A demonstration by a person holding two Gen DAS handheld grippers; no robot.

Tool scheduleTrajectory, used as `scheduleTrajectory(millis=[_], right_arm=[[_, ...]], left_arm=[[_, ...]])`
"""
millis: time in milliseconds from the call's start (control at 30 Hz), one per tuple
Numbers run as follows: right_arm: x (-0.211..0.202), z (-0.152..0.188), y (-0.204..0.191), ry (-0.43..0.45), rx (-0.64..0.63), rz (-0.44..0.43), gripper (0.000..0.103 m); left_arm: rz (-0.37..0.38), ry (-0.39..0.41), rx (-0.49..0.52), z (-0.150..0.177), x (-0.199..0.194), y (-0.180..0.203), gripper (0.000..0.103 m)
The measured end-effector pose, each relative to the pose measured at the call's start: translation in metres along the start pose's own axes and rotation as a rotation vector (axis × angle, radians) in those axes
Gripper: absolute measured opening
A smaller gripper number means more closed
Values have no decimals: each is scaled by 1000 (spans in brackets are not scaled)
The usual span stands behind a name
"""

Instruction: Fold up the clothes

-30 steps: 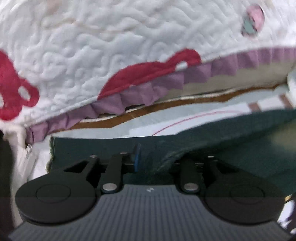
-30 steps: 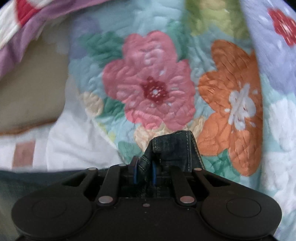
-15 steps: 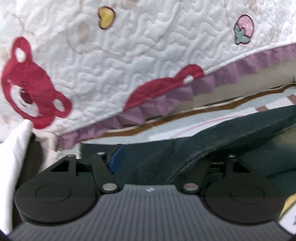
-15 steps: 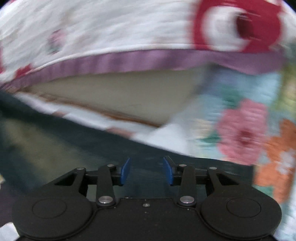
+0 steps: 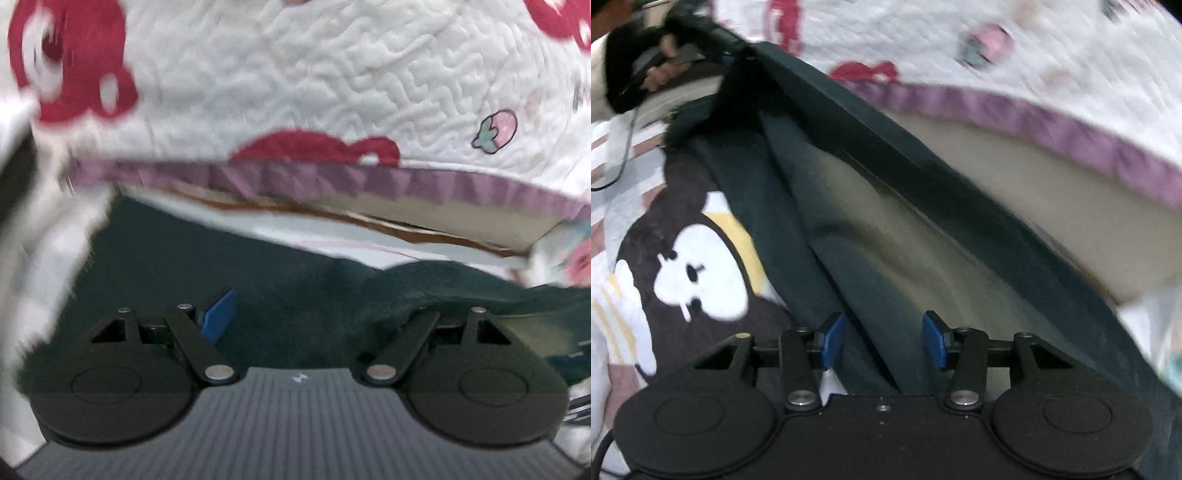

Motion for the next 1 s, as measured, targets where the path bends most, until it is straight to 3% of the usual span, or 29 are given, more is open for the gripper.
scheduleTrajectory(millis=[100,167,233,300,400,533,733,833,933,1000], right_arm=[[12,-16,-16,37,-97,-12,55],[19,-24,-26,37,-142,-15,55],[27,-33,-31,34,-149,-22,68],[36,-39,-33,35,-90,-21,73],[54,-42,-44,7,-24,-35,73],[63,-44,-55,-6,-36,-12,73],[65,-47,-48,2,84,-9,73],[67,-47,-46,9,120,25,73],[65,-54,-45,35,121,68,73],[63,-59,-45,54,96,90,72]], left_arm=[[47,-2,-106,12,-16,-9,79],[-50,94,-200,21,-38,-27,79],[-176,181,-275,33,-59,-48,79],[-288,163,-247,48,-69,-66,78],[-265,140,-254,63,-78,-72,79],[-178,151,-154,58,-77,-45,79],[-80,159,16,54,-48,4,80],[-167,132,118,58,-30,14,80],[-305,146,166,59,-21,6,80],[-340,144,174,57,-15,-1,80]])
Point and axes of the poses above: each gripper's, at about its wrist camera, not at the fingertips, and x roughly the way its jaws point, y to its right, z to its underside, the point moved 7 cm from there along x, roughly the way its jaws point, and after that the axes turned 2 degrees about x, right-handed, at the moved point
